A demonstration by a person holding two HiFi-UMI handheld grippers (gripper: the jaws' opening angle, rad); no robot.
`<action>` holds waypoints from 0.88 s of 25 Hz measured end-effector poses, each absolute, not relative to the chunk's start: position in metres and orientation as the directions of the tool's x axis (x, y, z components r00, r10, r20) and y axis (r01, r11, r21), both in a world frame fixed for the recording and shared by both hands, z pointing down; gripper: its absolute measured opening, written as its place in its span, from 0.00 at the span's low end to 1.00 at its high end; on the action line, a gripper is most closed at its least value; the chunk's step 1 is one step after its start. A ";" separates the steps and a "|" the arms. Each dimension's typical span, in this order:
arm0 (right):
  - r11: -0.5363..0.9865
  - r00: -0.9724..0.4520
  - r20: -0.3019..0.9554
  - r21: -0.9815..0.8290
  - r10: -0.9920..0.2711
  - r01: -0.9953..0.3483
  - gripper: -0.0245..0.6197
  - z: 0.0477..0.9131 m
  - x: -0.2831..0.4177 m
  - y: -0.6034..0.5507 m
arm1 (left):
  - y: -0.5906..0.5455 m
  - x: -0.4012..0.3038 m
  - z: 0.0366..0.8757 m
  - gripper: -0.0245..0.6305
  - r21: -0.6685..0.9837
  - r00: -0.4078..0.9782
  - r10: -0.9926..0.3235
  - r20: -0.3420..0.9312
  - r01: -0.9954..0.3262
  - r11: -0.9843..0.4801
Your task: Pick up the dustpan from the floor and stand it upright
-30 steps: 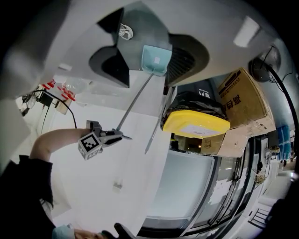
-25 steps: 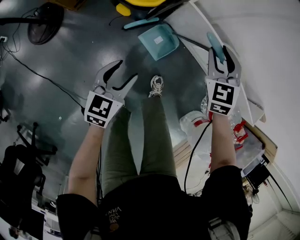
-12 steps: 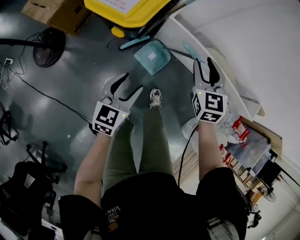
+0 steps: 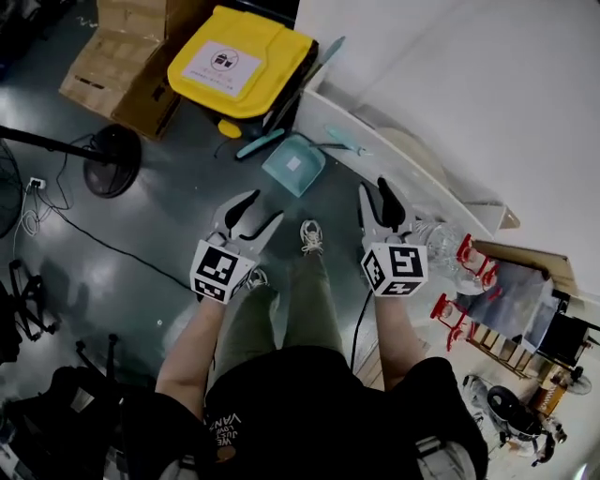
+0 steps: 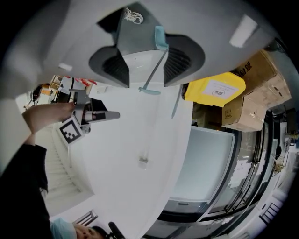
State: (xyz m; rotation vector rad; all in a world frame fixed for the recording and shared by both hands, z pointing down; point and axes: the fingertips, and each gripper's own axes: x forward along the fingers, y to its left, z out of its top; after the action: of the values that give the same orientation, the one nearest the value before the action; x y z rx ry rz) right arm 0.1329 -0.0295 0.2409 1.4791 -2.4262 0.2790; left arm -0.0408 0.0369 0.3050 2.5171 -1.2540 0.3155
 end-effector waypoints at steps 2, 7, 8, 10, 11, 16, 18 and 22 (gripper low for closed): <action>0.446 -0.435 0.326 -0.045 -0.840 -0.894 0.26 0.229 0.134 -0.015 | 0.044 -0.041 0.292 0.46 0.178 0.596 -0.735 0.324 -0.801 -0.571; 0.422 -0.435 0.298 -0.108 -0.850 -0.900 0.25 0.205 0.138 0.019 | 0.062 -0.037 0.256 0.46 0.159 0.621 -0.722 0.303 -0.780 -0.605; 0.418 -0.432 0.297 -0.111 -0.852 -0.902 0.24 0.202 0.139 0.026 | 0.066 -0.036 0.249 0.46 0.153 0.627 -0.719 0.299 -0.776 -0.612; 0.414 -0.428 0.294 -0.113 -0.854 -0.903 0.14 0.195 0.141 0.038 | 0.074 -0.035 0.237 0.46 0.148 0.636 -0.717 0.286 -0.768 -0.623; 0.415 -0.429 0.291 -0.113 -0.855 -0.903 0.12 0.191 0.141 0.043 | 0.077 -0.036 0.231 0.46 0.147 0.640 -0.717 0.278 -0.766 -0.626; 0.425 -0.440 0.264 -0.116 -0.858 -0.898 0.06 0.170 0.142 0.067 | 0.091 -0.037 0.206 0.42 0.135 0.657 -0.716 0.236 -0.752 -0.646; 0.420 -0.436 0.253 -0.117 -0.864 -0.900 0.04 0.161 0.143 0.074 | 0.096 -0.038 0.196 0.39 0.129 0.664 -0.714 0.222 -0.746 -0.653; 0.421 -0.436 0.236 -0.115 -0.868 -0.900 0.04 0.146 0.141 0.086 | 0.107 -0.044 0.174 0.34 0.105 0.670 -0.717 0.190 -0.740 -0.664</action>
State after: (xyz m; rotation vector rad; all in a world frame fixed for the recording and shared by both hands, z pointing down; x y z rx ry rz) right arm 0.1408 0.0855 0.1455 1.5836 -2.5267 0.3376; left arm -0.0443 0.1070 0.1744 2.7097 -1.1935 0.1972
